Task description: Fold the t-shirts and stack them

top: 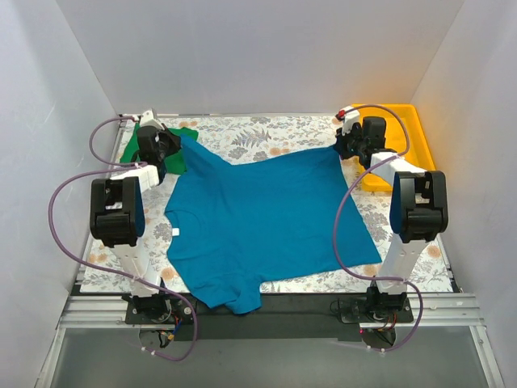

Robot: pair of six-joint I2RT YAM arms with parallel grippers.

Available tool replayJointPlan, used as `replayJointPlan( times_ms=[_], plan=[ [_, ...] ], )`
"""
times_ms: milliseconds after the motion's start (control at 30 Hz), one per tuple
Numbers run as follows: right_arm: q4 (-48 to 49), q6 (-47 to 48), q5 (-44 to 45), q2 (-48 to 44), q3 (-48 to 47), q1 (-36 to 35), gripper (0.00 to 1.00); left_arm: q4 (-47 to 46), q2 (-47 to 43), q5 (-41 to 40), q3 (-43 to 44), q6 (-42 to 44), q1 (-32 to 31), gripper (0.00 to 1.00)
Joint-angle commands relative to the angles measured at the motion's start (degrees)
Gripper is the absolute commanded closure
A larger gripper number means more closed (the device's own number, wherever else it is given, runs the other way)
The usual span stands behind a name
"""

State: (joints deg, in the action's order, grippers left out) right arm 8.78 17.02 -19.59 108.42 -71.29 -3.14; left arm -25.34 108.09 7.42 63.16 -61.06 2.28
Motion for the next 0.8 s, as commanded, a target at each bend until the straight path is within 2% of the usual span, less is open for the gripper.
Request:
replayJointPlan(
  times_ms=[0,167,433,767],
  plan=[
    [6.17,-1.37,1.93,0.47,-5.61,-0.29,0.99,-1.64,0.97,0.57,6.09,0.94,0.62,1.0],
    [6.08,-1.55,2.37,1.18,-6.5,-0.29,0.99,-2.43,2.21,4.6,7.6,0.94,0.97,1.0],
    [6.25,-1.98,1.67,0.82,-5.09,-0.29,0.99,-4.89,-0.25,11.47,4.44,0.33,1.06,1.0],
    [6.17,-3.66,0.79,4.25,-7.46,-0.29,0.99,-6.65,-12.19,12.8,-4.44,-0.47,1.58,1.0]
  ],
)
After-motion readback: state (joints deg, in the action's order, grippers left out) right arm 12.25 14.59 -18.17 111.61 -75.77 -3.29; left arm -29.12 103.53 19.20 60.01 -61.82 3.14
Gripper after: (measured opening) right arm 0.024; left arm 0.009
